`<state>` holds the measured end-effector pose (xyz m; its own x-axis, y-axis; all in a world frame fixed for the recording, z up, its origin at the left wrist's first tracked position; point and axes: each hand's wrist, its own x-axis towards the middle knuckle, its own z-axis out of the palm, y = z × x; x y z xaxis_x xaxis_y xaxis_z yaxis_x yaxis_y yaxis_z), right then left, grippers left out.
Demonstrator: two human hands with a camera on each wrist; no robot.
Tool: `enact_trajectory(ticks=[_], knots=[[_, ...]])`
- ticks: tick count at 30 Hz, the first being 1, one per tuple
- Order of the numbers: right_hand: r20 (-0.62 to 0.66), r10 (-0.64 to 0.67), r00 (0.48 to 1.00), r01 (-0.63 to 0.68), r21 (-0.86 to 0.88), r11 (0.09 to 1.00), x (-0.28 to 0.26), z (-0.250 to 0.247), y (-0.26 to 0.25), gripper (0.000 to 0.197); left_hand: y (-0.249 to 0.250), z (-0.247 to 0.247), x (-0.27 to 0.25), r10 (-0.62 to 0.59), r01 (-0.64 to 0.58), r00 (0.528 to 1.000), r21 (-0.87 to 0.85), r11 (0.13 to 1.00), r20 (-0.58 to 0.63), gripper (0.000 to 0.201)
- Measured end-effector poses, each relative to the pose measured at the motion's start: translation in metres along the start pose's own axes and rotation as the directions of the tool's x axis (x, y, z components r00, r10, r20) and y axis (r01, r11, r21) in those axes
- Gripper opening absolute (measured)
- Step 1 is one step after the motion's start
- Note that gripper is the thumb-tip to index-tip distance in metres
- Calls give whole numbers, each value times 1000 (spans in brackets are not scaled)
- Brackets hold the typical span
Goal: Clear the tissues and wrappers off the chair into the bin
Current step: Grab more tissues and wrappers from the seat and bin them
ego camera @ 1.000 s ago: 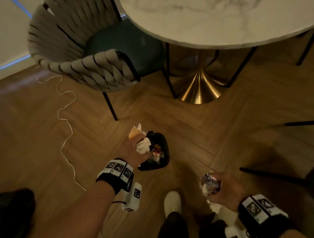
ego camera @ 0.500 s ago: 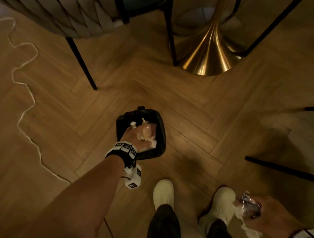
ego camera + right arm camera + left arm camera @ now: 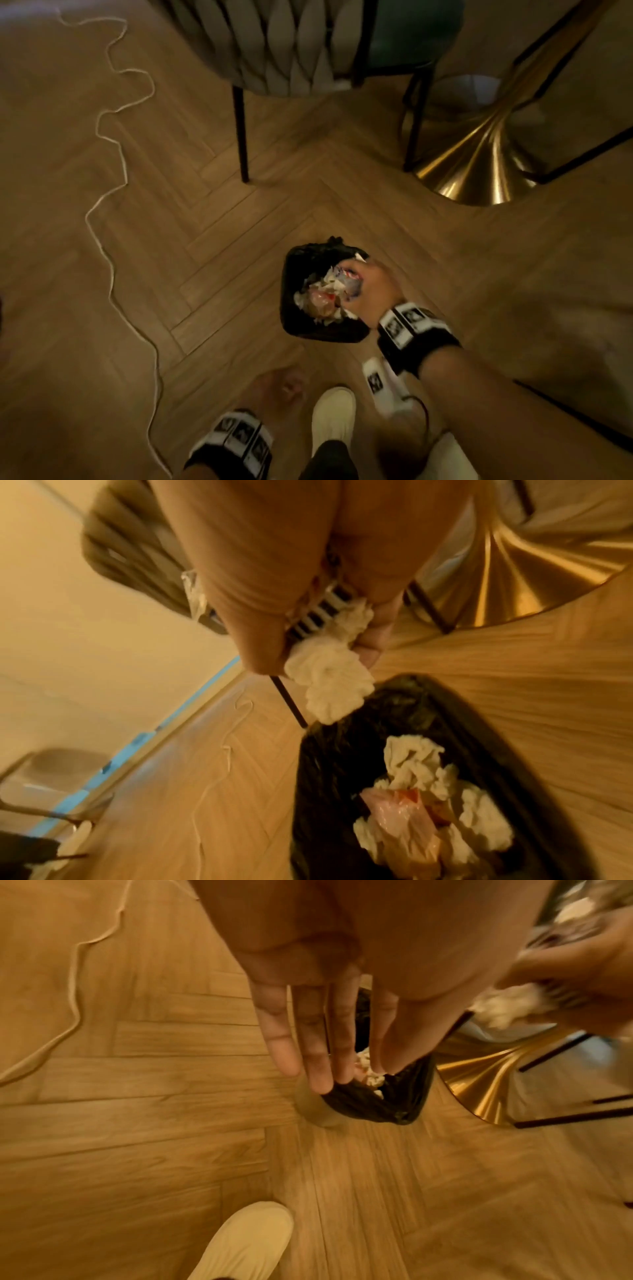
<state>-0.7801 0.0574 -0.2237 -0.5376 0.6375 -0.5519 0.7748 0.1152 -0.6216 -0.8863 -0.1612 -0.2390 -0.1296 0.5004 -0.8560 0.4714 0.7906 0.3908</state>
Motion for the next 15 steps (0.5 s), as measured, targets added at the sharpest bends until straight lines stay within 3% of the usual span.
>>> enact_trajectory(ticks=[3,7,11,14,15], knots=[[130,59,990,-43,-122,992,55,67,11,70,-48,13,-12,-13,8,999,-156,988,-35,24],[204,142,969,-98,-211,972,80,90,32,93,-79,24,-26,-39,21,995,-187,982,-92,23],[200,118,973,-90,-144,985,60,64,29,111,-83,23,-44,-95,71,989,-197,978,-117,21],[211,145,967,-121,-122,985,38,29,17,135,-48,1,-62,-82,56,988,-185,981,-131,14],[210,156,965,-131,-128,983,32,21,14,141,-36,-4,-68,-51,29,989,-164,986,-136,24]])
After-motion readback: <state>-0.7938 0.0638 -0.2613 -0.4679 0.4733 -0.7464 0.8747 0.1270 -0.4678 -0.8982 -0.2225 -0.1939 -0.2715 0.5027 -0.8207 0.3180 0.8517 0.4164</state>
